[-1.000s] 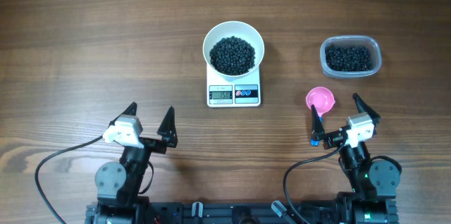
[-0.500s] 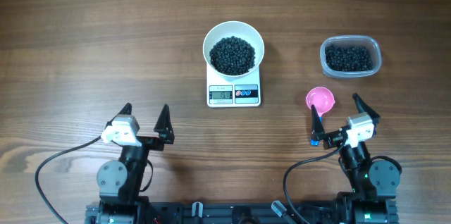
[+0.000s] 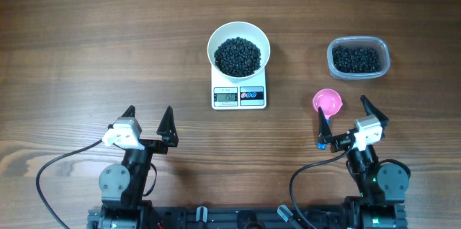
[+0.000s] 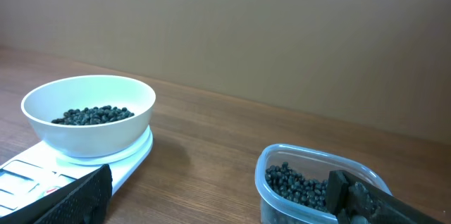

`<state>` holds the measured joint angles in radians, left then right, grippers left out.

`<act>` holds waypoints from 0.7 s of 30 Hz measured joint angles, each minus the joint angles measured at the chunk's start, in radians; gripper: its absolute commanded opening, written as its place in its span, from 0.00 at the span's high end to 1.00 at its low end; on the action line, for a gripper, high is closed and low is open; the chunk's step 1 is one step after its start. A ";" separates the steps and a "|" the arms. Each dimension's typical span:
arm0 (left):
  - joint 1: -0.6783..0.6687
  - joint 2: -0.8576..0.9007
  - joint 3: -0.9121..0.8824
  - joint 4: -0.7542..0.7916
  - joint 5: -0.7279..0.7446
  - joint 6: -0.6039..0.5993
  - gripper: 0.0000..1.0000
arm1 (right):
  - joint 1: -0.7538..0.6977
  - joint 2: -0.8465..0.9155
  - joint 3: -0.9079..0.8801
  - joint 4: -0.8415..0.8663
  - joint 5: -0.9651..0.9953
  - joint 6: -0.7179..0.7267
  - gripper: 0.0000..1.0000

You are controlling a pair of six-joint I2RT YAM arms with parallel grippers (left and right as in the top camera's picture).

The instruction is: Scoop item into bowl and weigh 150g on scale

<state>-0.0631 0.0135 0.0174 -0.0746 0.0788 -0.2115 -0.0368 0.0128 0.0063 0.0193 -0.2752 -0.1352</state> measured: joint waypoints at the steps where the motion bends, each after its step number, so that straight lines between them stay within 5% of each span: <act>1: 0.000 0.000 0.000 0.000 0.000 -0.004 0.00 | 0.000 0.000 0.000 0.000 0.000 0.000 0.00; 21: 0.000 0.000 0.000 0.000 -0.037 -0.011 0.00 | 0.000 0.000 0.000 0.000 0.000 0.000 0.00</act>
<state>-0.0631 0.0135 0.0174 -0.0746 0.0414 -0.2230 -0.0368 0.0128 0.0063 0.0193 -0.2752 -0.1352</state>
